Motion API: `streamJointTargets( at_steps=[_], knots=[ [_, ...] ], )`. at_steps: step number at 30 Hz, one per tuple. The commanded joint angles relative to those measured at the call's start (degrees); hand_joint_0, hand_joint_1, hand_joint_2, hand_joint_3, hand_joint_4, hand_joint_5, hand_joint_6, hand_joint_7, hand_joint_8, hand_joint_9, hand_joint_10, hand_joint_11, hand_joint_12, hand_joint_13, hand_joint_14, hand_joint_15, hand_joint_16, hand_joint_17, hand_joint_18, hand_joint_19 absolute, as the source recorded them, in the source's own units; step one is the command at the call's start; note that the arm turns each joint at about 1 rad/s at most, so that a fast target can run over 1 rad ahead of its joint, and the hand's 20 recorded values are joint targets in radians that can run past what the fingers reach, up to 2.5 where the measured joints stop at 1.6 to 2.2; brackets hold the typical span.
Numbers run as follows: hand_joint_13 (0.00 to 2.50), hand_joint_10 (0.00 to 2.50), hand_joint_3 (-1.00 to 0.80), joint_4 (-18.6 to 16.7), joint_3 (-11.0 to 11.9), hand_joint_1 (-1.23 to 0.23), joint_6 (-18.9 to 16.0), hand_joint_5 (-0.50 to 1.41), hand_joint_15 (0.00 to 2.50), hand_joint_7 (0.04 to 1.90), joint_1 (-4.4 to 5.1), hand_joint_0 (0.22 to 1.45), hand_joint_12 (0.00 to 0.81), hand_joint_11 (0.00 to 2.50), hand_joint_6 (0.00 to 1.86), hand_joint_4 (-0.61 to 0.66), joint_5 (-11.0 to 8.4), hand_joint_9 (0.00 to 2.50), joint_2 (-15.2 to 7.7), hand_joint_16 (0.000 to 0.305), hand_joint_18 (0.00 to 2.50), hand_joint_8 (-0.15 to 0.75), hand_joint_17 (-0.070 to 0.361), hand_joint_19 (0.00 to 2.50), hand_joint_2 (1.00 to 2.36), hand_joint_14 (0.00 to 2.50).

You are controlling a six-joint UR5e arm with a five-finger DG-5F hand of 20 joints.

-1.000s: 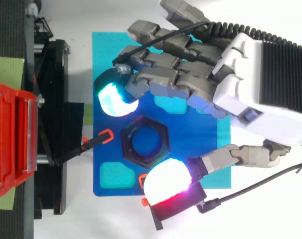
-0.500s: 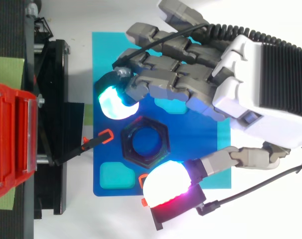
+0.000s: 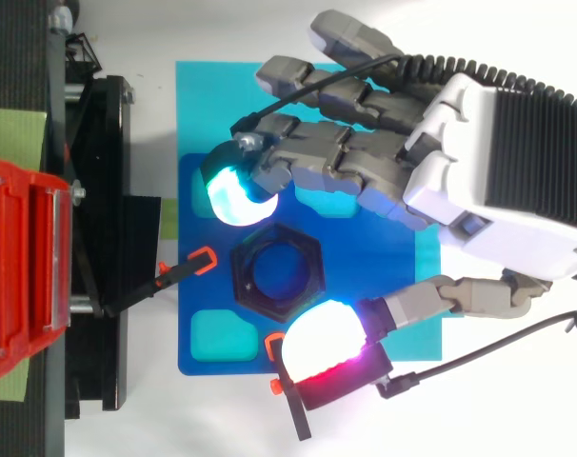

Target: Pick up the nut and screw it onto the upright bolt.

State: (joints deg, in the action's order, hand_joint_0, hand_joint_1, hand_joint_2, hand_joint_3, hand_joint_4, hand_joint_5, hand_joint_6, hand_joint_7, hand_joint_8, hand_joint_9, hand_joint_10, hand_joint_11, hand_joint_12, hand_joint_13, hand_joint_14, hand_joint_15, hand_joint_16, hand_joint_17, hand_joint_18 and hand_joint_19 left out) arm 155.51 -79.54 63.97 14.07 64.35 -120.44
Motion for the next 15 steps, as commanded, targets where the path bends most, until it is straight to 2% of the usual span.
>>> streamJointTargets(
  at_steps=[1, 15],
  knots=[
    [0.3, 0.0, -0.5, -0.03, -0.08, -0.32, 0.02, -0.09, 0.0, 0.81, -0.01, 0.46, 0.333, 0.0, 0.5, 0.32, 0.07, 0.63, 0.03, 0.04, 0.0, 0.27, 0.089, 0.0, 1.0, 0.0],
    [0.43, 0.0, -0.5, -0.56, 0.0, -0.34, 0.02, -0.04, 0.0, 0.97, -0.01, 0.48, 0.323, 0.0, 0.5, 0.34, 0.16, 0.78, 0.03, 0.033, 0.0, 0.282, 0.075, 0.0, 1.0, 0.0]
  ],
)
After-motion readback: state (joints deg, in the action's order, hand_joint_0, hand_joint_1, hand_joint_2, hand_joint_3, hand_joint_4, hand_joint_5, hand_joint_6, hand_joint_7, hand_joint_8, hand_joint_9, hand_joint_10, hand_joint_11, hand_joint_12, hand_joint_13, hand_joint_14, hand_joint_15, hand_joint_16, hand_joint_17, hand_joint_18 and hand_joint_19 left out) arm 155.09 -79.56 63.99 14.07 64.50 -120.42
